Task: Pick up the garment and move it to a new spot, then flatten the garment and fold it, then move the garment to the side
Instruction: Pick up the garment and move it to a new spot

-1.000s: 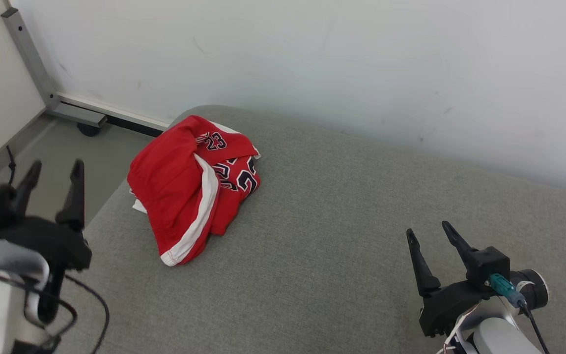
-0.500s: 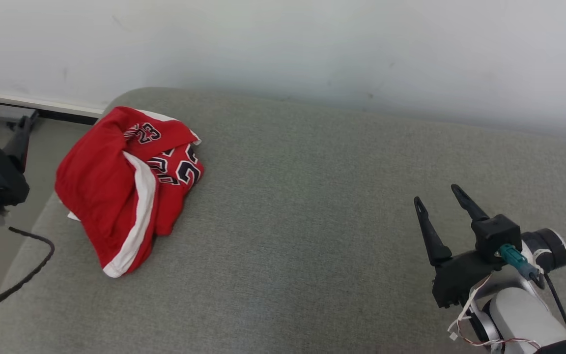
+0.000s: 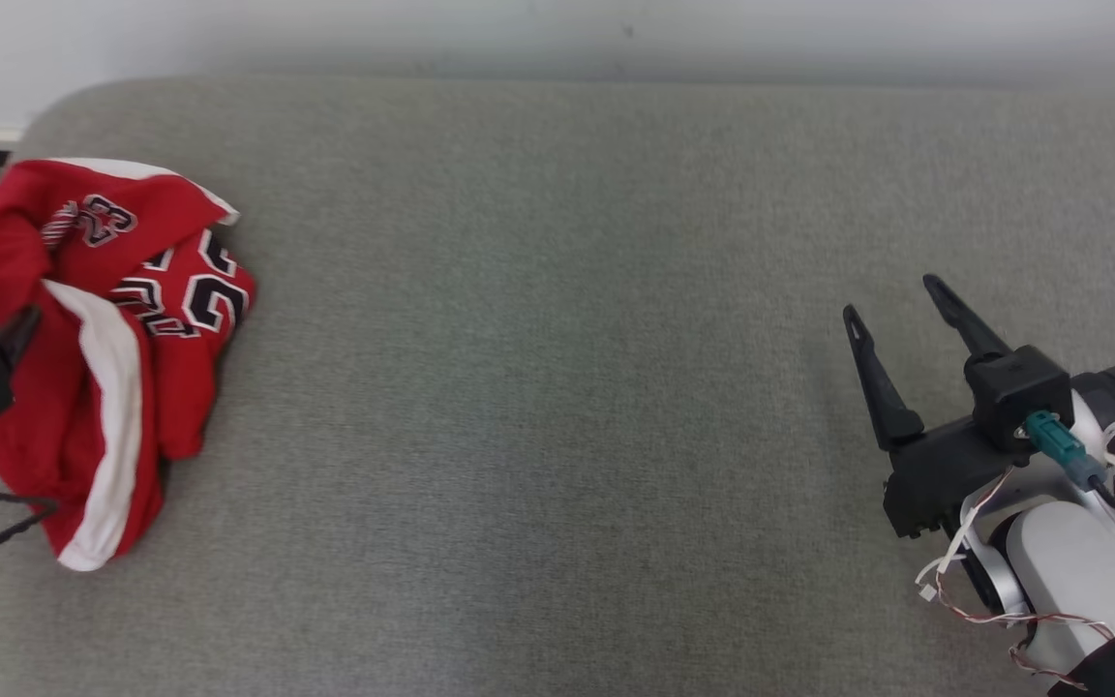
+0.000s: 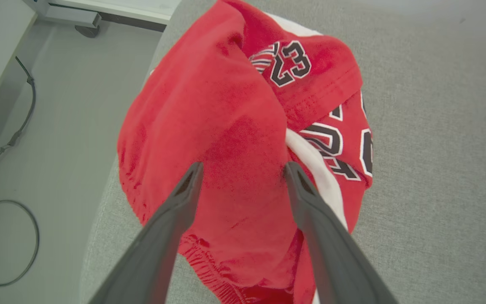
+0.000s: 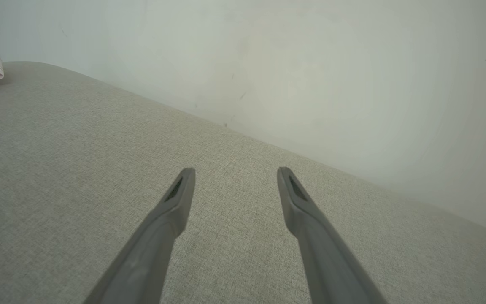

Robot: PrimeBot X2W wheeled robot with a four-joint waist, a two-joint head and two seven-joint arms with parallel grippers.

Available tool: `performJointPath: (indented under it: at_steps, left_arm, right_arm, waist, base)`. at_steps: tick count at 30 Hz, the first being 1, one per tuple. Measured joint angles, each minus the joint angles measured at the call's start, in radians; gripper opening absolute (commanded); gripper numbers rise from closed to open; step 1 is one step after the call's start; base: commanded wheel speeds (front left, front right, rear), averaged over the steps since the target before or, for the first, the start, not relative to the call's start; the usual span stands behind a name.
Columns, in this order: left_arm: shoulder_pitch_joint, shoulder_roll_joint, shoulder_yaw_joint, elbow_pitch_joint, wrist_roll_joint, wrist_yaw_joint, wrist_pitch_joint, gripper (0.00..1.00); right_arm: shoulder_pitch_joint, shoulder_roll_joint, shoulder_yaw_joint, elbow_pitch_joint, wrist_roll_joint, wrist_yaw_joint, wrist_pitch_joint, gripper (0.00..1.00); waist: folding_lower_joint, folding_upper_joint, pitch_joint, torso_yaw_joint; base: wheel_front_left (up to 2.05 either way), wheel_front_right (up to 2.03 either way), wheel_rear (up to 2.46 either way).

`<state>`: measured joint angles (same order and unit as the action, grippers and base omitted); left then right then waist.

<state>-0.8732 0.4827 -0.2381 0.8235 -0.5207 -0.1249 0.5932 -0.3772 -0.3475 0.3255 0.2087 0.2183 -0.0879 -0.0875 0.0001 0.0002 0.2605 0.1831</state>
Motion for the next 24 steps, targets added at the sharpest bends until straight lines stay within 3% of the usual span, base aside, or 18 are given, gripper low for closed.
performJointPath:
  at_steps: [9,10,11,12,17,24]
  left_arm:
    - [-0.036,-0.01,-0.058,0.109,-0.022,0.0,0.123,1.0]
    - [-0.039,-0.01,-0.062,0.111,-0.027,0.0,0.124,0.77]
    - [-0.042,-0.01,-0.065,0.111,-0.032,0.0,0.124,0.11]
    - [-0.047,-0.01,-0.076,0.112,-0.042,0.0,0.13,0.0]
    - [-0.07,-0.005,-0.141,0.105,-0.045,0.0,0.132,0.0]
    - [-0.146,0.009,-0.234,-0.007,-0.057,0.0,0.035,0.0]
  right_arm:
    - [-0.024,-0.007,-0.012,-0.022,-0.001,-0.002,0.023,1.0]
    - [-0.026,-0.007,-0.012,-0.024,-0.001,-0.002,0.026,1.0]
    - [-0.027,-0.007,-0.012,-0.025,-0.001,-0.002,0.027,1.0]
    - [-0.026,-0.007,-0.013,-0.024,-0.001,-0.002,0.027,1.0]
    - [-0.026,-0.008,-0.018,-0.014,0.0,-0.009,0.034,1.0]
    - [-0.023,0.008,-0.026,0.026,0.011,-0.009,0.017,1.0]
  waist:
    - [0.0,0.0,0.09,-0.045]
    - [0.0,0.0001,0.095,-0.046]
    - [0.0,0.0,0.1,-0.047]
    - [0.0,0.0,0.103,-0.048]
    - [-0.0001,0.0,0.097,-0.036]
    - [-0.0001,0.0,0.049,-0.023]
  base:
    - [0.0,0.0,0.0]
    - [0.0,0.0,0.0]
    - [0.0,0.0,0.0]
    - [0.0,0.0,0.0]
    - [0.0,0.0,0.0]
    - [0.0,0.0,0.0]
